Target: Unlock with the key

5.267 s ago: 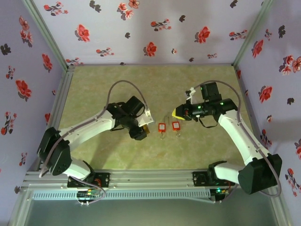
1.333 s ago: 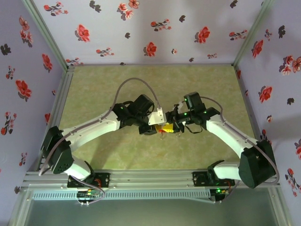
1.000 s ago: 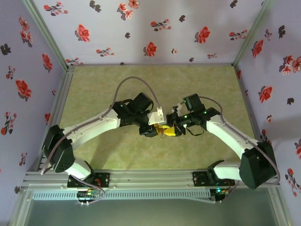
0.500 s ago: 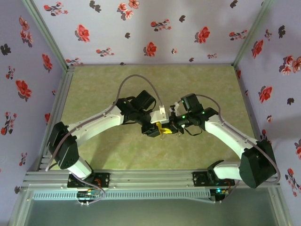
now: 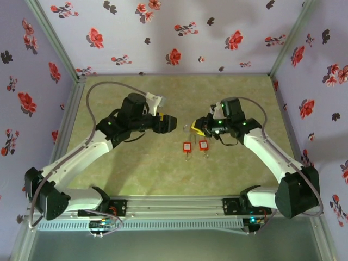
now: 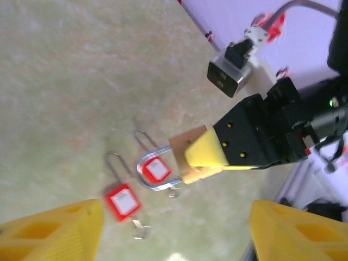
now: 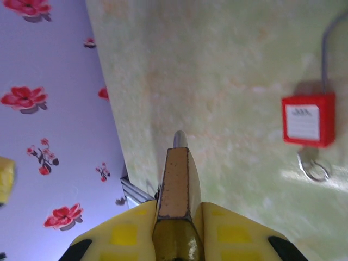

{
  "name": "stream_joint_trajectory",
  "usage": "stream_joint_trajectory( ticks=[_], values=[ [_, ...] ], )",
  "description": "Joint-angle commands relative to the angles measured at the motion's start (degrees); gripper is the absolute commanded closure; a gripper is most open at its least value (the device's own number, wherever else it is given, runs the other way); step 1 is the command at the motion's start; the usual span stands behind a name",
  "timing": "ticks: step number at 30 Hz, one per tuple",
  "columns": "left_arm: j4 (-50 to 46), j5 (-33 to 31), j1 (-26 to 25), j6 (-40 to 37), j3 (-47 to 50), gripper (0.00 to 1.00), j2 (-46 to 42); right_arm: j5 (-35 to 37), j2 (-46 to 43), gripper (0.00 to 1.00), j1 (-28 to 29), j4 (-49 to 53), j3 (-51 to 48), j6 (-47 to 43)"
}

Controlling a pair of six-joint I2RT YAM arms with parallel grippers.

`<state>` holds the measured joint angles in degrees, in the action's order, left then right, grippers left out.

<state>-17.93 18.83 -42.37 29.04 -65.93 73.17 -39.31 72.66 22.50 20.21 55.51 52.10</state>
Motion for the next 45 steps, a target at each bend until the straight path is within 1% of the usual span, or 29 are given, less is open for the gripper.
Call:
stream_joint_trajectory(
  ticks=[1,4,8,11,14,18,22,27,32,36,38,40,45],
  values=[
    [4.06,-1.14,-1.33,14.29,3.49,0.43,2.76,1.29,1.07,1.00,0.25,-10.56,3.26,2.77],
    [6.59,-1.12,-1.53,18.17,4.25,0.53,5.03,1.16,2.42,1.00,1.38,-13.25,3.69,4.07],
    [7.30,-2.86,-1.07,19.74,3.56,0.61,7.95,1.36,3.42,1.00,3.98,-14.92,3.91,4.56],
    [9.29,-3.71,0.08,21.86,3.66,0.63,9.71,1.69,3.35,1.00,5.22,-16.51,3.24,5.72],
    [9.11,-5.44,1.11,23.26,4.03,0.65,10.63,1.87,2.52,1.00,5.96,-18.76,2.11,7.04],
    [8.35,-7.02,2.40,23.69,4.44,0.67,11.38,1.26,1.70,1.00,6.46,-19.25,1.68,7.41],
    [9.95,-8.85,3.55,24.31,5.73,0.66,11.15,0.53,0.99,1.00,6.76,-20.22,0.97,8.50],
    [13.42,-9.49,4.22,23.81,2.55,0.66,14.04,-0.10,1.09,1.00,7.90,-21.96,0.20,10.24],
    [22.79,-11.53,4.23,26.30,2.03,0.66,15.82,-1.29,1.20,1.00,8.08,-31.71,-3.76,18.41],
    [31.78,-12.40,4.16,26.78,2.90,0.65,15.31,0.37,0.64,1.00,8.08,-37.15,-7.44,22.93],
    [35.18,-12.59,4.35,28.26,5.64,0.64,13.89,1.66,0.63,1.00,8.08,-37.80,-8.41,23.56],
    [35.67,-12.59,4.72,30.55,9.38,0.62,11.84,3.71,0.68,1.00,8.17,-38.91,-9.57,23.93],
    [36.28,-14.86,4.99,39.12,21.52,0.50,3.12,8.71,1.84,1.00,8.41,-43.12,-11.48,24.72]
  ],
)
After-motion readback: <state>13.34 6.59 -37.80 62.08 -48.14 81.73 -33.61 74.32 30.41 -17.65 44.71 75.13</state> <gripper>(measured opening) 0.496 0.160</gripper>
